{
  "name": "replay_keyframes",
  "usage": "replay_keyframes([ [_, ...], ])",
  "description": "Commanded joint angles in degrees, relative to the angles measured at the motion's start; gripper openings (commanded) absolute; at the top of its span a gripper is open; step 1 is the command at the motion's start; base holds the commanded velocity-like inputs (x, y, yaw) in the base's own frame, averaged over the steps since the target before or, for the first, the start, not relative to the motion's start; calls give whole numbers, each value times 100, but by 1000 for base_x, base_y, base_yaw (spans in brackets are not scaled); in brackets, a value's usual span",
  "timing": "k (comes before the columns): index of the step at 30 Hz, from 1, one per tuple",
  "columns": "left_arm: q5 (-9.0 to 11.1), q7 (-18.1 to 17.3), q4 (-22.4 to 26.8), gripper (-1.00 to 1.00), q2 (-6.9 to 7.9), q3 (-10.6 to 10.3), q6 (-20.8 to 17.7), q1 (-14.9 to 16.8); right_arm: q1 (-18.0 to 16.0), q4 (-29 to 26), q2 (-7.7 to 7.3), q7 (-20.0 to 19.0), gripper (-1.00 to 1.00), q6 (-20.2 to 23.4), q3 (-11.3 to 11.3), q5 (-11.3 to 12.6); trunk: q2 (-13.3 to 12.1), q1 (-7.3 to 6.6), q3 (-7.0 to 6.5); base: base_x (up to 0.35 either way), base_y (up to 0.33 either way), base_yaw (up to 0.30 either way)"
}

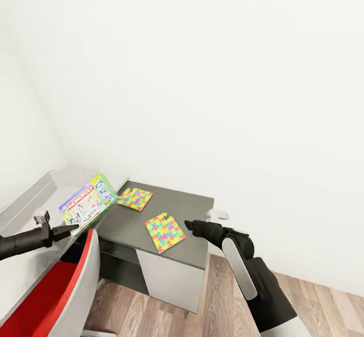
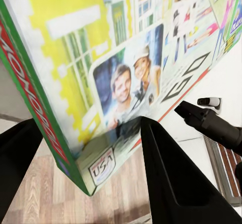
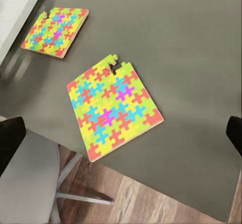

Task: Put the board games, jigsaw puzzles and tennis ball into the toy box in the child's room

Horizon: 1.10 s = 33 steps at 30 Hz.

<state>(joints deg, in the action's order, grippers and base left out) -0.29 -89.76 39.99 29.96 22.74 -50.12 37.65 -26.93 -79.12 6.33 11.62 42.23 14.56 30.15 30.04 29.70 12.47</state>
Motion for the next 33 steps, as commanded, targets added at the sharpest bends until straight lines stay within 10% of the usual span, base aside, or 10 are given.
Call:
replay_keyframes([
  [1,0,-24,0,-100,1,2,-51,5,-5,-7,0,55,100,15,4,61,9,4,10,129,38,292],
  [13,-5,-24,0,-100,1,2,-51,5,-5,-7,-9,43,100,14,3,61,9,4,10,119,91,274],
  [33,-7,-24,0,-100,1,2,-51,5,-5,2,-18,33,100,16,-6,61,9,4,3,183,81,6],
])
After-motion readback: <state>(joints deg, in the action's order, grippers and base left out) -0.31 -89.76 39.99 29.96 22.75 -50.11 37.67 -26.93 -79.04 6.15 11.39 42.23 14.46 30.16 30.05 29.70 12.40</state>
